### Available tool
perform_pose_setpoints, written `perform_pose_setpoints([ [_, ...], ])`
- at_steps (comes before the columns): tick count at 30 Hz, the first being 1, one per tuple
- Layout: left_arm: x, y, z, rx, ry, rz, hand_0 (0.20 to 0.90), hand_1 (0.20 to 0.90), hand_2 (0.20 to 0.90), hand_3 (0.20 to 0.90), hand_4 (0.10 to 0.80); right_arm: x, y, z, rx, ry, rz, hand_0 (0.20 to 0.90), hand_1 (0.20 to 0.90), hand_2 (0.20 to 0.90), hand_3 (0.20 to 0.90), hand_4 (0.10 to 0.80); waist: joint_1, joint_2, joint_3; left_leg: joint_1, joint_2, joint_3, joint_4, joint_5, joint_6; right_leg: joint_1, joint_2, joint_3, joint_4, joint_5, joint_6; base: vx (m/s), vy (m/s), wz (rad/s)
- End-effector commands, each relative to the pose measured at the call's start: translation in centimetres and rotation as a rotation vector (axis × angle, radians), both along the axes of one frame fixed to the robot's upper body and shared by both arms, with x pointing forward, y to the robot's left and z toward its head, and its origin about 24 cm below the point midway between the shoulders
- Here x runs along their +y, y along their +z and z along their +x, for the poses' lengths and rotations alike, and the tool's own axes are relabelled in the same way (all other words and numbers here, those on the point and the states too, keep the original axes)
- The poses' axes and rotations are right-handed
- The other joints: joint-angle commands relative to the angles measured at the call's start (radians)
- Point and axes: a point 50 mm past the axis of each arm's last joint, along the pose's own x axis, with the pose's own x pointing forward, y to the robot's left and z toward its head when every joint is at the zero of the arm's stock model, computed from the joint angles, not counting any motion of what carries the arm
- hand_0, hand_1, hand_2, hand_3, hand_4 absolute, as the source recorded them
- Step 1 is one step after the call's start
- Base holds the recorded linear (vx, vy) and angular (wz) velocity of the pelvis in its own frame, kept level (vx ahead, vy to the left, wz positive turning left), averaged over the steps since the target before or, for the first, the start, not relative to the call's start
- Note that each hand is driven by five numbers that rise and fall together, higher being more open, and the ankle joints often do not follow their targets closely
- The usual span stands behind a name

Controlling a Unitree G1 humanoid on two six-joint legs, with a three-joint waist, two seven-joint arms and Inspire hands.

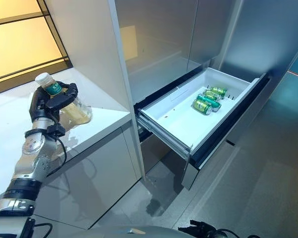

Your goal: Put drinks into fridge and close the fridge

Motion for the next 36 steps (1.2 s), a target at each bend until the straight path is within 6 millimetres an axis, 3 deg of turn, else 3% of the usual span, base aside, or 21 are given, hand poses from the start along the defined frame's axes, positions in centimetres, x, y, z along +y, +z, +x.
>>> perform_pose_setpoints([
  [1, -4.5, 13.2, -0.9, -0.685, -0.250, -0.031, 0.300, 0.300, 0.300, 0.200, 0.100, 1.4, 0.8, 3.2, -0.124, 0.082, 0.030, 0.900, 0.900, 0.900, 0.900, 0.800, -0.014, 0.022, -0.037, 0.040, 0.005, -0.003, 0.006, -0.123, -0.014, -0.024, -0.022, 0.022, 0.035, 0.004, 0.049, -0.049, -0.031, 0.00],
  [9, -8.0, 18.0, -3.7, -0.917, -0.379, 0.156, 0.300, 0.300, 0.300, 0.200, 0.100, 4.1, 1.7, 5.9, -0.229, 0.207, 0.136, 0.900, 0.900, 0.900, 0.900, 0.800, 0.015, 0.026, -0.056, 0.035, 0.007, -0.017, 0.006, -0.121, -0.023, -0.008, -0.023, -0.004, 0.014, 0.003, 0.045, -0.036, -0.034, 0.01],
  [14, -9.1, 18.5, -4.2, -0.936, -0.456, 0.173, 0.300, 0.300, 0.300, 0.200, 0.100, 7.2, 2.9, 8.0, -0.302, 0.327, 0.262, 0.900, 0.900, 0.900, 0.900, 0.800, 0.041, 0.032, -0.066, 0.029, 0.006, -0.032, 0.006, -0.116, -0.028, -0.003, -0.023, -0.026, 0.007, 0.003, 0.044, -0.042, -0.028, 0.12],
  [17, -10.0, 18.2, -4.3, -0.940, -0.507, 0.181, 0.300, 0.300, 0.300, 0.200, 0.100, 10.2, 4.8, 9.7, -0.367, 0.420, 0.396, 0.900, 0.900, 0.900, 0.900, 0.800, 0.056, 0.032, -0.063, 0.021, 0.006, -0.042, 0.006, -0.108, -0.033, -0.004, -0.025, -0.040, 0.006, 0.005, 0.044, -0.067, -0.028, 0.10],
  [20, -11.0, 17.3, -4.4, -0.932, -0.555, 0.186, 0.300, 0.300, 0.300, 0.200, 0.100, 14.1, 8.6, 11.5, -0.492, 0.529, 0.566, 0.900, 0.900, 0.900, 0.900, 0.800, 0.065, 0.024, -0.054, 0.014, 0.005, -0.055, 0.006, -0.097, -0.037, -0.004, -0.026, -0.055, 0.006, 0.007, 0.042, -0.064, -0.034, 0.21],
  [24, -11.6, 16.4, -4.6, -0.920, -0.594, 0.190, 0.300, 0.300, 0.300, 0.200, 0.100, 16.2, 14.6, 14.1, -0.705, 0.617, 0.716, 0.900, 0.900, 0.900, 0.900, 0.800, 0.063, 0.015, -0.043, 0.009, 0.006, -0.059, 0.006, -0.088, -0.042, -0.006, -0.025, -0.065, 0.007, 0.011, 0.042, -0.061, -0.025, 0.17],
  [28, -12.1, 15.3, -4.4, -0.885, -0.625, 0.218, 0.300, 0.300, 0.300, 0.200, 0.100, 15.7, 22.8, 17.5, -0.986, 0.676, 0.784, 0.900, 0.900, 0.900, 0.900, 0.800, 0.049, 0.007, -0.037, 0.010, 0.006, -0.053, 0.006, -0.084, -0.042, -0.008, -0.025, -0.060, 0.010, 0.016, 0.044, -0.037, -0.005, 0.04],
  [32, -12.0, 14.9, -3.8, -0.855, -0.650, 0.221, 0.300, 0.300, 0.300, 0.200, 0.100, 14.6, 28.8, 19.3, -1.212, 0.715, 0.772, 0.900, 0.900, 0.900, 0.900, 0.800, 0.038, 0.006, -0.041, 0.005, 0.009, -0.037, 0.006, -0.074, -0.040, -0.019, -0.027, -0.052, 0.014, 0.026, 0.045, -0.010, 0.003, 0.00],
  [36, -11.7, 14.6, -3.4, -0.832, -0.676, 0.218, 0.300, 0.300, 0.300, 0.200, 0.100, 12.8, 32.9, 19.9, -1.365, 0.725, 0.724, 0.900, 0.900, 0.900, 0.900, 0.800, 0.025, 0.001, -0.045, 0.005, 0.010, -0.024, 0.006, -0.076, -0.036, -0.024, -0.028, -0.042, 0.015, 0.029, 0.046, -0.021, 0.002, -0.04],
])
